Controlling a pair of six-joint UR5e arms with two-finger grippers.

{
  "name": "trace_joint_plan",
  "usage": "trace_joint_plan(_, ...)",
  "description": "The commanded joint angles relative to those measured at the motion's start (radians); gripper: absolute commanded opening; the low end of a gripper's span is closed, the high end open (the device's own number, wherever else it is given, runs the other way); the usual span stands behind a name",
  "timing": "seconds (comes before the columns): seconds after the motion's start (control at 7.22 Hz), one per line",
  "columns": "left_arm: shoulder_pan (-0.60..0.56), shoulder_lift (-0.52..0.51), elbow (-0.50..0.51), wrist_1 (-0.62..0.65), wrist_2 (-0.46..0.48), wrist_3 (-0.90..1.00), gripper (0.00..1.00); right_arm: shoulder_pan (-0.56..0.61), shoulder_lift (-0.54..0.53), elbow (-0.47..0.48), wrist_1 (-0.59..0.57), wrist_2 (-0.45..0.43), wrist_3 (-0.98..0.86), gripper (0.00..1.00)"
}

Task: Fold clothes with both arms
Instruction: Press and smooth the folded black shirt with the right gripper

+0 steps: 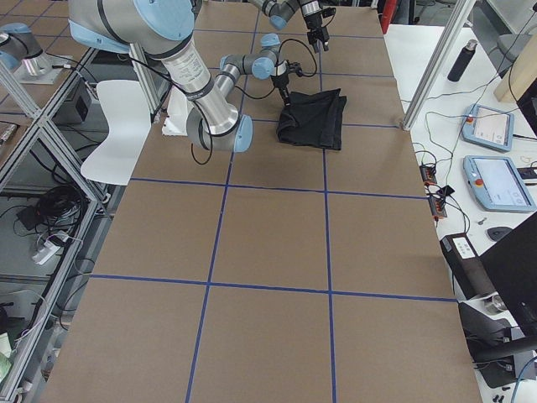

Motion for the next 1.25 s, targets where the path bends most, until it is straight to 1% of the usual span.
trace_joint_plan(0.0,0.000,0.000,0.002,0.000,0.001,0.000,1.00,-0.005,0.012,-0.006,0.000,-0.003,0.000,0.38)
trace_joint_plan(0.55,0.002,-0.002,0.002,0.002,0.001,-0.002,1.00,-0.005,0.006,-0.022,-0.002,-0.009,-0.002,0.37)
trace_joint_plan(0.69,0.003,-0.003,0.002,0.000,0.001,-0.002,1.00,-0.005,0.007,-0.022,-0.002,-0.009,-0.006,0.34)
trace_joint_plan(0.83,0.003,-0.003,0.000,0.000,0.001,-0.002,1.00,-0.002,0.004,-0.020,-0.002,-0.009,-0.009,0.21)
trace_joint_plan(0.97,0.003,-0.003,0.002,0.002,0.001,-0.002,1.00,-0.002,0.004,-0.017,-0.002,-0.009,-0.009,0.00)
trace_joint_plan(1.11,0.003,-0.006,0.002,0.002,0.001,-0.002,1.00,0.003,0.001,-0.011,0.000,-0.009,-0.009,0.00)
